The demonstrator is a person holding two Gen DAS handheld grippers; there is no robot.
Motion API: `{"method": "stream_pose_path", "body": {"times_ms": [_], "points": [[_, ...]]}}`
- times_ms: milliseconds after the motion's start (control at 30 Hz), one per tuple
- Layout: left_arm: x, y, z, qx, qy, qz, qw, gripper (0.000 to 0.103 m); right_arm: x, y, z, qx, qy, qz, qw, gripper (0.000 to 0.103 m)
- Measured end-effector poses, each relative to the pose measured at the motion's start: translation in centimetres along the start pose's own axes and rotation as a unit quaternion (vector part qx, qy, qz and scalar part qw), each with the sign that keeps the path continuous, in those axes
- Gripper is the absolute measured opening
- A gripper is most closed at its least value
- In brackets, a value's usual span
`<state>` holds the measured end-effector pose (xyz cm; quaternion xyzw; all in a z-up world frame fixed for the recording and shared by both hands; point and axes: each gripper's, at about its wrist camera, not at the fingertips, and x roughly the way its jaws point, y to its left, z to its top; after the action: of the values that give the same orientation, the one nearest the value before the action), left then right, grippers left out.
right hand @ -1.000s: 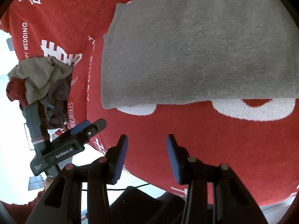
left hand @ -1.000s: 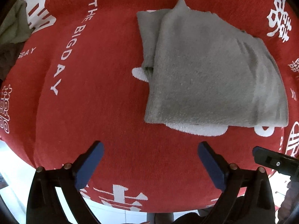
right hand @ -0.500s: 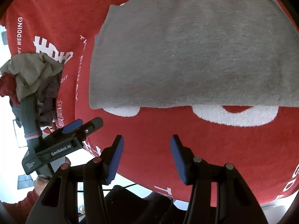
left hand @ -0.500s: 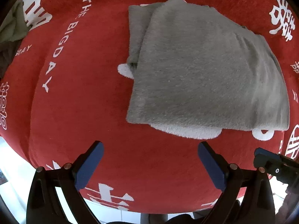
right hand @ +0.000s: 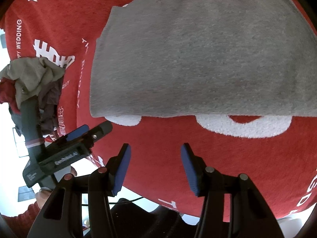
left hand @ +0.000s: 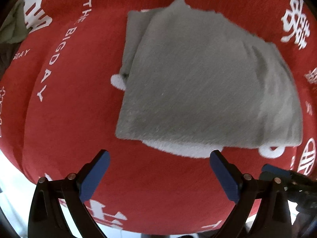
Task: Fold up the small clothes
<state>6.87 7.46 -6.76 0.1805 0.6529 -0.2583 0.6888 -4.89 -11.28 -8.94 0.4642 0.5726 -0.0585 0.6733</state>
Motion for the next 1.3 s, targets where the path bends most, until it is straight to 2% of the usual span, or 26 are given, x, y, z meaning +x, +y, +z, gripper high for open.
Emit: {"method": "stream_pose_path", "body": {"times_ms": [100, 200, 400, 567, 933, 1133, 1200, 1300], "points": [[-0.4, 0.0, 0.1, -0.006, -0.01, -0.009, 0.9999, 0.101, -0.1, 0.1, 0.1, -0.007, -0.003, -0.018, 1.0, 0.057], [-0.3, -0.2, -0.4, -0.009, -0.007, -0.004, 0.9999, 0.101, -0.1, 0.1, 0.3, -0.013, -0.003, -0.039, 0.999, 0.062], [0.0, -0.4, 0.0, -0.013, 0.003, 0.024, 0.9996, 0.101, -0.2, 0.5, 0.6, -0.046, -0.004, -0.123, 0.991, 0.065], [0.2, -0.6, 0.0, -0.013, 0.013, 0.028, 0.9994, 0.101, -0.5, 0.2, 0.7, -0.052, -0.007, -0.142, 0.988, 0.065], [1.2, -1.0, 0.7, -0.022, 0.032, 0.009, 0.9992, 0.101, -1.2, -0.4, 0.7, -0.066, -0.009, -0.162, 0.985, 0.065], [1.1, -0.1, 0.6, -0.032, 0.033, 0.003, 0.9989, 0.101, -1.6, -0.4, 1.0, -0.067, -0.016, -0.153, 0.986, 0.065], [1.2, 0.6, 0.7, -0.043, 0.034, -0.008, 0.9985, 0.101, -1.8, -0.9, 1.1, -0.052, -0.021, -0.122, 0.991, 0.065], [1.4, 2.4, 0.8, -0.073, 0.037, -0.038, 0.9959, 0.101, -1.8, -2.2, 1.5, 0.0, -0.019, -0.035, 0.999, 0.065]]}}
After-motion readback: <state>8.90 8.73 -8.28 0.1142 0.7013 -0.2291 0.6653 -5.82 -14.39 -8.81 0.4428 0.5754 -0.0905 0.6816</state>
